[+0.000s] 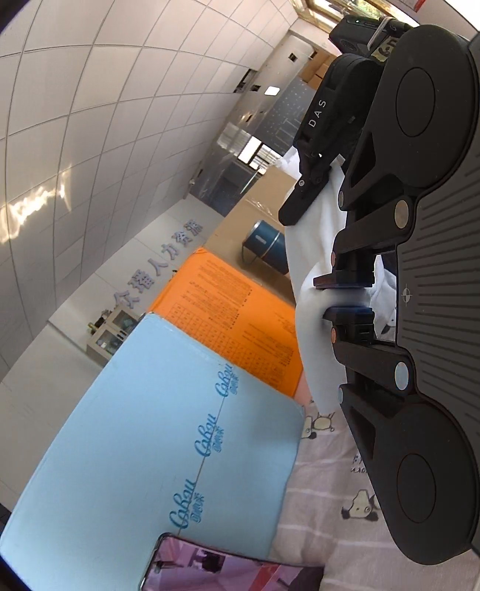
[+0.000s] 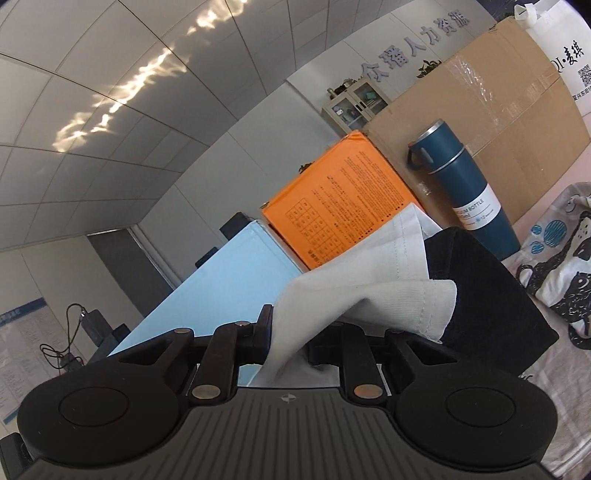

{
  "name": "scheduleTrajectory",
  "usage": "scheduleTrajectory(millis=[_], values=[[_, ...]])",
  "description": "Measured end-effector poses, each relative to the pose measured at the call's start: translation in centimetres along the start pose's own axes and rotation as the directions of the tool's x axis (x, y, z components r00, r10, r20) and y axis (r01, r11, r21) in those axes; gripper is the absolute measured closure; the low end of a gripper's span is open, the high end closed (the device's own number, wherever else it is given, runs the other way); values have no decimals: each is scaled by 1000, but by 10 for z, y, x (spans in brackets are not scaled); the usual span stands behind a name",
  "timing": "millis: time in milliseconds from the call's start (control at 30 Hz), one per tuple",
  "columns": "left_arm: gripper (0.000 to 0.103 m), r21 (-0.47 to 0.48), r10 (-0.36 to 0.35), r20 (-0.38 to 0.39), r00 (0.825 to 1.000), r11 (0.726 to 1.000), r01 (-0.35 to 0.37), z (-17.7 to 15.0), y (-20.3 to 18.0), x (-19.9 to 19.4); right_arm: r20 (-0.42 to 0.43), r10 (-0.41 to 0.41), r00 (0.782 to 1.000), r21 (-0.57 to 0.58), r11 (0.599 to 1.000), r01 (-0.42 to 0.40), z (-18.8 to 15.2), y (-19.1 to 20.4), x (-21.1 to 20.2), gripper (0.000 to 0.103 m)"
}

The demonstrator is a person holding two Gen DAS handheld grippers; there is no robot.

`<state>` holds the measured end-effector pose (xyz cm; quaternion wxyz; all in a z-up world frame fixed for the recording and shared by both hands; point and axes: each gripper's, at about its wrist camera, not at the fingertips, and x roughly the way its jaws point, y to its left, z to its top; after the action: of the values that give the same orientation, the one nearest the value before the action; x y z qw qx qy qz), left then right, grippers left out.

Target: Fold clothes

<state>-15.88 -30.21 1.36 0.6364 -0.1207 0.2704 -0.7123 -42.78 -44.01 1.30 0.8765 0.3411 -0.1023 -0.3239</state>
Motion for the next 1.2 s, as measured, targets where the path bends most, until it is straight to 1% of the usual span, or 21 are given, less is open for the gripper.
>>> scheduleTrajectory(millis=[33, 133, 267, 333, 467, 567, 667, 700, 733, 767, 800, 833, 867, 900, 933, 967, 1000, 1033, 1100, 1167, 1200], values=[[96, 17, -4, 3, 1000, 1000, 4, 2, 3, -14, -13, 27, 1000, -4, 1000, -27, -6, 7, -3, 87], [96, 30, -24, -47, 999, 999, 25, -12, 10, -53, -76, 64, 995, -23, 998, -66, -28, 24, -20, 87], [95, 39, -50, -122, 991, 998, 55, -33, 19, -106, -189, 76, 979, -48, 995, -87, -72, 37, -58, 88], [95, 37, -63, -165, 984, 997, 70, -51, 22, -128, -235, 57, 970, -71, 995, -76, -99, 40, -82, 88], [96, 40, -41, -256, 966, 998, 53, -86, 29, -153, -324, -20, 946, -117, 993, -19, -151, 44, -126, 88], [96, 120, -13, -237, 971, 992, 42, -96, 21, -161, -367, -48, 929, -122, 993, 3, -178, 45, -151, 88], [93, 205, 15, -206, 978, 978, 28, -104, 12, -169, -400, -47, 915, -161, 987, -19, -190, 46, -165, 87], [91, 233, 24, -195, 980, 972, 23, -106, 8, -172, -407, -42, 912, -173, 984, -32, -192, 47, -169, 82], [83, 261, 32, -184, 982, 965, 18, -109, 5, -174, -414, -36, 909, -191, 980, -48, -191, 49, -174, 67], [67, 289, 40, -173, 984, 957, 12, -112, 2, -177, -418, -36, 908, -218, 974, -62, -190, 52, -180, 54], [55, 316, 48, -161, 986, 949, 6, -114, -1, -179, -412, -35, 910, -243, 967, -73, -187, 56, -187, 33], [36, 343, 55, -150, 987, 939, 0, -117, -4, -182, -399, -25, 917, -268, 959, -91, -182, 59, -194, 29], [32, 370, 62, -138, 989, 929, -7, -119, -8, -184, -376, -12, 927, -289, 952, -104, -176, 60, -201, 29], [32, 396, 69, -125, 990, 918, -13, -122, -11, -187, -341, -11, 940, -306, 947, -99, -169, 60, -208, 29], [31, 422, 75, -113, 991, 906, -20, -125, -14, -189, -302, -22, 953, -321, 944, -81, -162, 59, -214, 27], [28, 447, 81, -100, 992, 894, -28, -127, -17, -192, -270, -33, 962, -333, 941, -61, -155, 56, -216, 26], [27, 489, 59, -105, 993, 872, 0, -132, -26, -187, -242, -43, 969, -342, 939, -44, -149, 52, -217, 25], [26, 535, 31, -125, 992, 844, 41, -138, -37, -179, -213, -52, 976, -350, 936, -27, -143, 49, -217, 24], [26, 618, -20, -173, 985, 776, 124, -152, -57, -163, -155, -70, 985, -365, 931, 9, -130, 41, -219, 23], [26, 684, -45, -232, 972, 702, 196, -167, -76, -147, -118, -83, 990, -380, 925, 33, -118, 31, -211, 22], [26, 703, -48, -269, 962, 673, 230, -172, -84, -138, -107, -99, 989, -381, 923, 51, -112, 25, -204, 22]])
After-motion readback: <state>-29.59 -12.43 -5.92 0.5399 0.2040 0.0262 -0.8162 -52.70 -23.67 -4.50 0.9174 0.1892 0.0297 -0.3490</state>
